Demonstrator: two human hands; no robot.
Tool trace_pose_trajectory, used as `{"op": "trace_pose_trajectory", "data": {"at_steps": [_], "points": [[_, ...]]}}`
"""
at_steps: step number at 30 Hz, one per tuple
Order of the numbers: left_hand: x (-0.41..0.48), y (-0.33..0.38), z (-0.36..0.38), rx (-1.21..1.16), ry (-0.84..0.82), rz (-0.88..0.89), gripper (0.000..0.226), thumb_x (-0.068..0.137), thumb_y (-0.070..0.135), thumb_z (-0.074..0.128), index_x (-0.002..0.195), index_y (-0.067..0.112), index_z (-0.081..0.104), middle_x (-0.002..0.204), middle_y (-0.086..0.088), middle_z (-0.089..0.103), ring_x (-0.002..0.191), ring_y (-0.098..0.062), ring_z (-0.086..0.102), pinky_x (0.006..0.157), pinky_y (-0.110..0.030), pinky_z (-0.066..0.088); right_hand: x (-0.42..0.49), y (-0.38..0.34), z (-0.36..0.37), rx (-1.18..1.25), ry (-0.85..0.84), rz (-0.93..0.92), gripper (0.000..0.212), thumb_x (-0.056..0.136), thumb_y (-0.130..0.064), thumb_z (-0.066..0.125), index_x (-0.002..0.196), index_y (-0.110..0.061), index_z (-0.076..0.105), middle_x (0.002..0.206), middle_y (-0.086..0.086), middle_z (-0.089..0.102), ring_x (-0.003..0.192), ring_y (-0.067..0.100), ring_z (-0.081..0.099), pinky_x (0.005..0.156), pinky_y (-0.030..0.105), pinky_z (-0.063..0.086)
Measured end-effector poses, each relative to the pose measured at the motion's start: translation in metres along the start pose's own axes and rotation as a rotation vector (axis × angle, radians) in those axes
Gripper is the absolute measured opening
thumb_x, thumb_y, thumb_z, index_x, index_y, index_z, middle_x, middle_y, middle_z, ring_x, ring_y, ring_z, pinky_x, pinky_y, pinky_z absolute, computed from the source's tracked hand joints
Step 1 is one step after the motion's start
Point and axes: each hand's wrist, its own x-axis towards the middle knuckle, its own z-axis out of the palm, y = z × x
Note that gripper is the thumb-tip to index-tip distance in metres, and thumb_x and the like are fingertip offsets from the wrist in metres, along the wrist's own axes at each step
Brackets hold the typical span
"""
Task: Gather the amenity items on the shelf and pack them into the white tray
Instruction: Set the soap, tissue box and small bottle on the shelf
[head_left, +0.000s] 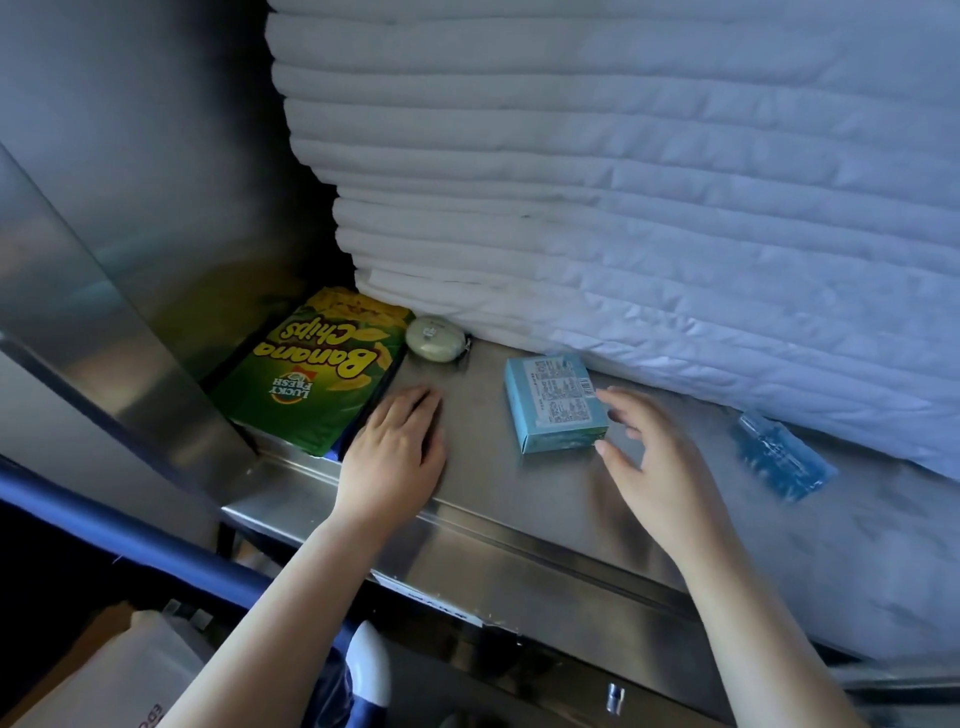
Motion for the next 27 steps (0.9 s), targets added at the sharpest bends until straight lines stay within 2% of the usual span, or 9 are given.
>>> {"op": "trace_pose_trajectory", "data": {"at_steps": [3,6,7,9,11,16,21,23,27], "points": [[0.0,-0.001,0.001,-0.002,0.017,0.016,0.039,0.086,0.016,0.061,0.124,0.008,0.059,0.126,-0.006,0.058,0.117,-0.027,0.052,0.097,-0.034,0.041,-0.001,0.0,0.001,-0.006,0.023,0.004,0.045,0.083,-0.014,0.068,0.125,-0.024,0.056,0.131,-0.012,0.052,0.118,0.007,0.052,0.101,0.031,0.043],[0.001,-0.002,0.002,-0.013,0.016,0.003,0.038,0.087,0.016,0.059,0.124,0.01,0.06,0.126,-0.004,0.058,0.118,-0.024,0.05,0.097,-0.033,0.041,0.001,-0.01,0.006,-0.093,0.05,-0.102,0.048,0.075,-0.022,0.076,0.12,-0.02,0.06,0.129,-0.008,0.053,0.12,0.013,0.05,0.102,0.016,0.033],[0.002,-0.002,0.002,-0.014,0.017,0.004,0.037,0.087,0.016,0.059,0.124,0.01,0.06,0.126,-0.004,0.058,0.118,-0.024,0.05,0.097,-0.033,0.041,0.002,-0.014,0.01,-0.177,0.027,-0.168,0.053,0.072,-0.028,0.079,0.12,-0.019,0.06,0.129,-0.006,0.053,0.12,0.015,0.049,0.101,0.018,0.034],[0.002,-0.002,0.003,-0.015,0.018,0.01,0.037,0.087,0.015,0.059,0.124,0.01,0.06,0.126,-0.003,0.058,0.118,-0.024,0.05,0.097,-0.034,0.041,0.007,-0.019,0.019,-0.346,-0.042,-0.271,0.064,0.066,-0.041,0.081,0.121,-0.017,0.06,0.132,-0.002,0.054,0.122,0.019,0.049,0.102,0.03,0.04],[0.002,-0.002,0.002,-0.014,0.017,0.015,0.037,0.087,0.015,0.058,0.124,0.01,0.06,0.126,-0.003,0.058,0.118,-0.024,0.05,0.098,-0.034,0.04,0.014,-0.021,0.026,-0.387,-0.075,-0.274,0.07,0.064,-0.045,0.081,0.123,-0.015,0.06,0.133,0.0,0.054,0.125,0.021,0.049,0.102,0.037,0.043],[0.001,-0.002,0.002,-0.013,0.026,0.02,0.038,0.088,0.016,0.057,0.125,0.011,0.059,0.127,-0.002,0.057,0.119,-0.022,0.049,0.099,-0.032,0.039,0.024,-0.017,0.033,-0.402,0.065,-0.326,0.057,0.061,-0.039,0.085,0.109,-0.016,0.067,0.115,-0.001,0.065,0.103,0.022,0.06,0.08,0.034,0.053],[0.001,-0.001,0.001,-0.015,0.017,0.024,0.039,0.09,0.017,0.056,0.128,0.009,0.056,0.129,-0.004,0.056,0.121,-0.023,0.048,0.1,-0.031,0.037,0.028,-0.017,0.031,-0.309,0.11,-0.262,0.055,0.059,-0.041,0.084,0.106,-0.018,0.07,0.11,-0.007,0.066,0.097,0.019,0.06,0.079,0.027,0.047],[0.002,0.0,-0.001,-0.028,0.001,0.033,0.044,0.089,0.019,0.056,0.132,0.009,0.052,0.132,-0.005,0.053,0.123,-0.024,0.046,0.102,-0.032,0.036,0.031,-0.018,0.025,-0.203,0.125,-0.21,0.052,0.061,-0.042,0.083,0.106,-0.019,0.07,0.109,-0.009,0.066,0.098,0.015,0.058,0.083,0.02,0.042],[0.008,0.008,-0.006,-0.014,0.022,0.212,0.063,0.083,0.023,0.066,0.139,0.01,0.042,0.139,-0.006,0.047,0.124,-0.027,0.046,0.104,-0.035,0.036,0.029,-0.021,0.016,0.082,0.032,-0.139,0.052,0.066,-0.054,0.072,0.109,-0.025,0.068,0.112,-0.02,0.064,0.105,0.0,0.056,0.088,0.015,0.043]]}}
